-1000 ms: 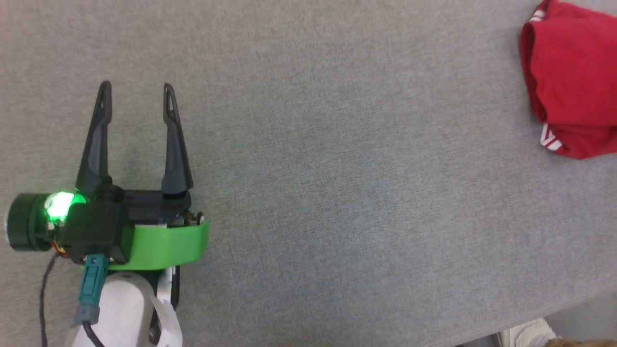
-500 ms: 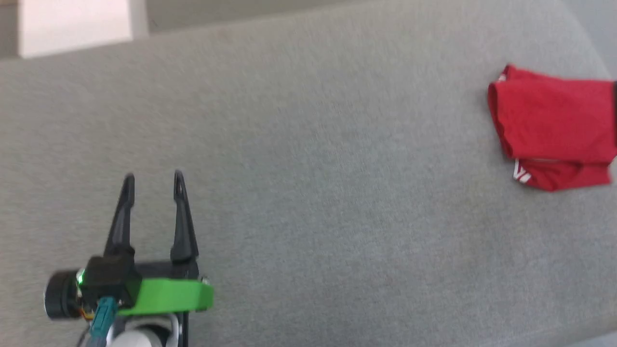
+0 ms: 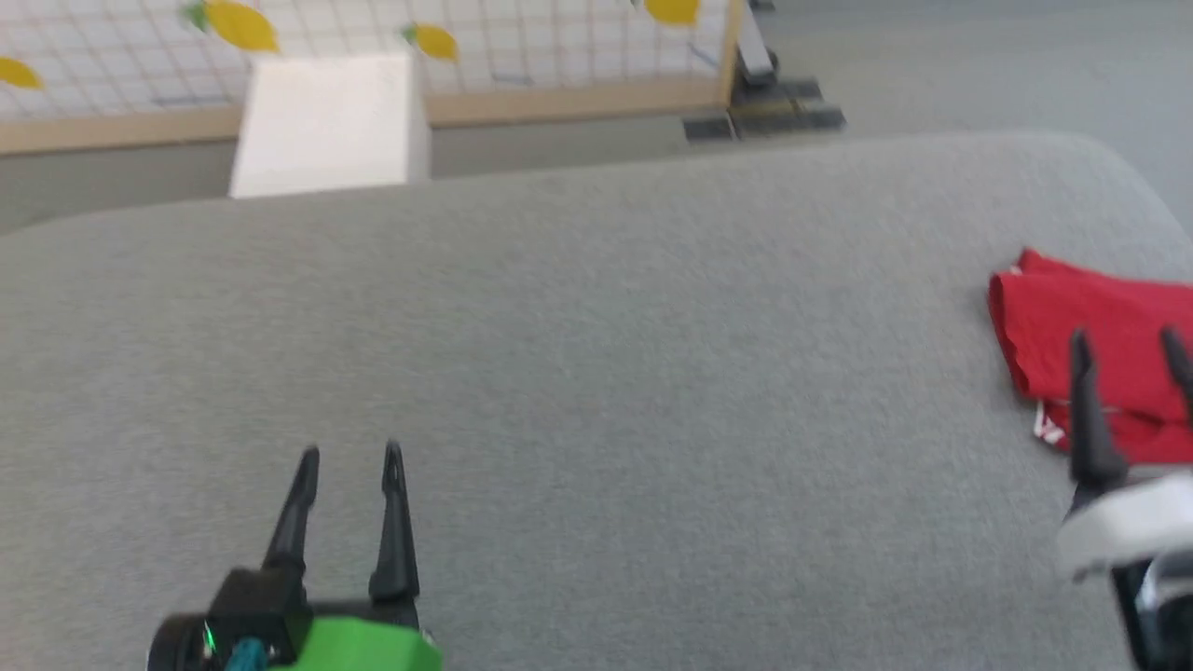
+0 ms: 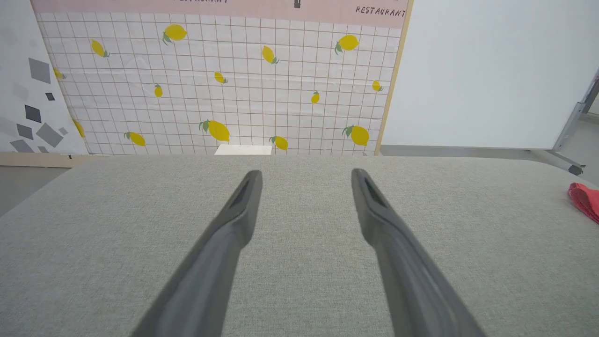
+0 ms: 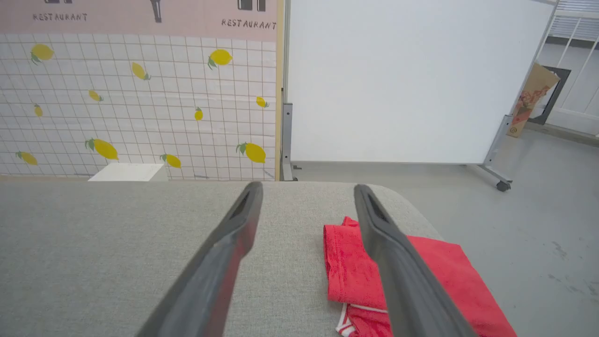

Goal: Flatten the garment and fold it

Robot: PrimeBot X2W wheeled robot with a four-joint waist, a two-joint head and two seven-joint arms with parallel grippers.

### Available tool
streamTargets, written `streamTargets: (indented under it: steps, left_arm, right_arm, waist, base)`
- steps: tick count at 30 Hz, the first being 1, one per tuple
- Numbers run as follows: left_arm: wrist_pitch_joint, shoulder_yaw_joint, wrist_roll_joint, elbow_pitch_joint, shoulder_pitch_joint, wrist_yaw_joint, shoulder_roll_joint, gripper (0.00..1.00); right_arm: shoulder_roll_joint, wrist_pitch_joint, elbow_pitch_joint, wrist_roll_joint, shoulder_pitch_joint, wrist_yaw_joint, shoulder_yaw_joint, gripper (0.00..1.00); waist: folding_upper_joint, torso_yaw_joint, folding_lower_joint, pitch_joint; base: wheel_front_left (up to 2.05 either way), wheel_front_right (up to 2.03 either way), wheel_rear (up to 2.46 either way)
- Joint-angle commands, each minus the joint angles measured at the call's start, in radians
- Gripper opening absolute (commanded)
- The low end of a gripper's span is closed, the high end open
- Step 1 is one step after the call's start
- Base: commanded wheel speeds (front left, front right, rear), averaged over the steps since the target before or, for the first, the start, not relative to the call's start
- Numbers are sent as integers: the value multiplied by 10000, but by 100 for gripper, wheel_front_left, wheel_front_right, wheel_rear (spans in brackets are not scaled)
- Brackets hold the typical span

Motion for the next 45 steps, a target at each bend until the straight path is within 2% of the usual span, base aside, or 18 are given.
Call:
streamTargets:
  steps: [1, 4, 10, 20, 21, 45]
  left_arm:
    - [-95, -11, -68, 81, 259, -70, -14, 100]
    - [-194, -7, -207, 299, 566, -225, 35, 100]
    - [-340, -89, -356, 899, 763, -574, -12, 100]
    - [-411, -184, -327, 1540, 575, -835, -309, 100]
    - [-333, -202, -287, 1548, 634, -798, -307, 0]
    - [72, 176, 173, 1608, 349, -1037, -521, 0]
  right_arm:
    - [147, -176, -240, -226, 368, -15, 87, 100]
    - [410, -458, -568, -707, 1038, -15, 336, 100]
    - [637, -1036, -151, -984, 1764, -15, 403, 100]
    - [677, -1462, 1003, -356, 2216, -15, 371, 100]
    - [660, -1428, 1049, -387, 2142, 0, 363, 0]
    - [663, -1274, 1113, -445, 1885, -1, 645, 0]
  waist:
    - [0, 630, 1, -717]
    - [0, 742, 1, -908]
    - [0, 977, 1, -1024]
    - [0, 1183, 1, -920]
    - [0, 1183, 1, -917]
    - [0, 1149, 1, -904]
  base:
    - [0, 0, 0]
    - [0, 0, 0]
    - [0, 0, 0]
    - [0, 0, 0]
    - [0, 0, 0]
    - [0, 0, 0]
